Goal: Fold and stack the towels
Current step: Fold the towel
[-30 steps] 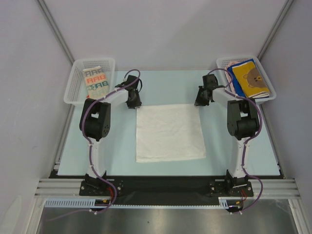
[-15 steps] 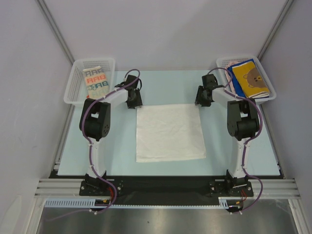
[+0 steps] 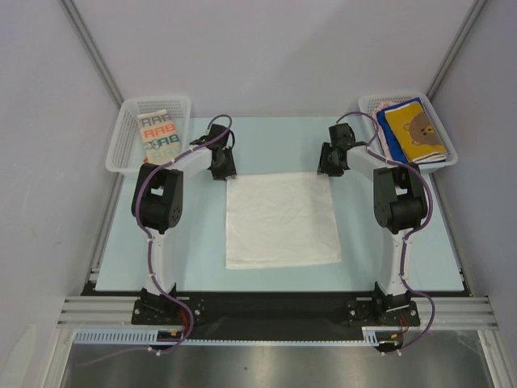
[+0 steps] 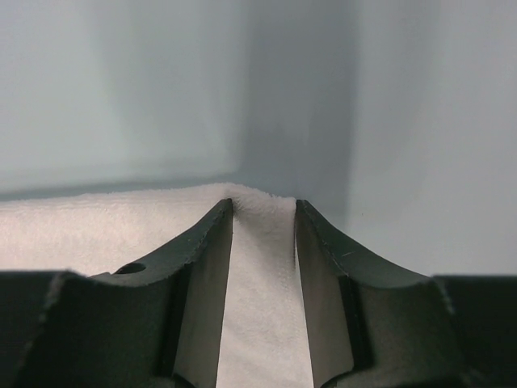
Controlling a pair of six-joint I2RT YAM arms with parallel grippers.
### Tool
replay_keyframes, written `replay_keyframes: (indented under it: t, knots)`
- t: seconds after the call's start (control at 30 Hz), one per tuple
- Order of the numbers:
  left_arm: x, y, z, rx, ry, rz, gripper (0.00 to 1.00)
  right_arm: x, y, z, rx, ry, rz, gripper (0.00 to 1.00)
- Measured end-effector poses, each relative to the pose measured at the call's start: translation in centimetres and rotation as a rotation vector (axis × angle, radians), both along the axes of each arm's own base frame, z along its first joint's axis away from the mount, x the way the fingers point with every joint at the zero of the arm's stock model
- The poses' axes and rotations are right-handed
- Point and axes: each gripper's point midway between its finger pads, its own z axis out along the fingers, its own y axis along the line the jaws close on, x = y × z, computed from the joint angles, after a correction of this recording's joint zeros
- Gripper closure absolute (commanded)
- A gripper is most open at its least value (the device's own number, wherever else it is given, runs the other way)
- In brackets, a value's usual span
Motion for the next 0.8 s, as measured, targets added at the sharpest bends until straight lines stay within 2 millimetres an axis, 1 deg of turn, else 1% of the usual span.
replay_keyframes:
  t: [0.07,0.13,0.23,0.27,0.33,0.37,0.47,0.53,0.6,0.7,0.8]
  knots:
    - [0.0,-0.2,0.0,-0.008,0.0,-0.004,0.61,0.0,0.0,0.0,0.002,0.0,0.001,0.63]
    - [-0.1,-0.4,0.0,-0.02,0.004,-0.01,0.66,0.0,0.1,0.0,0.002,0.001,0.002,0.69]
    - [-0.1,-0.7,-0.1,-0.034,0.006,-0.017,0.73,0.0,0.1,0.0,0.006,0.002,0.004,0.75]
    - [0.0,-0.8,-0.1,-0.038,0.005,-0.019,0.78,0.0,0.1,0.0,0.007,0.002,0.005,0.79]
    - [0.0,-1.0,-0.1,-0.049,0.005,-0.024,0.82,-0.1,0.2,0.0,0.01,0.003,0.005,0.85]
    - [0.0,-1.1,-0.1,-0.055,0.004,-0.027,0.93,0.0,0.1,0.0,0.01,0.003,0.005,0.9]
    - [0.1,-1.4,-0.1,-0.065,0.001,-0.034,1.0,0.0,0.2,0.0,0.01,0.002,0.006,0.96]
    - [0.3,-1.6,0.0,-0.075,-0.006,-0.039,1.0,0.1,0.1,0.1,0.012,-0.003,0.004,0.99]
    - [0.6,-1.8,0.1,-0.087,-0.021,-0.043,1.0,0.3,0.0,0.2,0.013,-0.011,0.0,1.0]
    - [1.6,-2.2,0.6,-0.122,-0.062,-0.05,1.0,1.0,-0.4,0.3,0.019,-0.037,-0.014,1.0]
    - [3.1,-2.5,1.4,-0.159,-0.121,-0.054,1.0,1.7,-1.0,0.5,0.025,-0.065,-0.034,1.0]
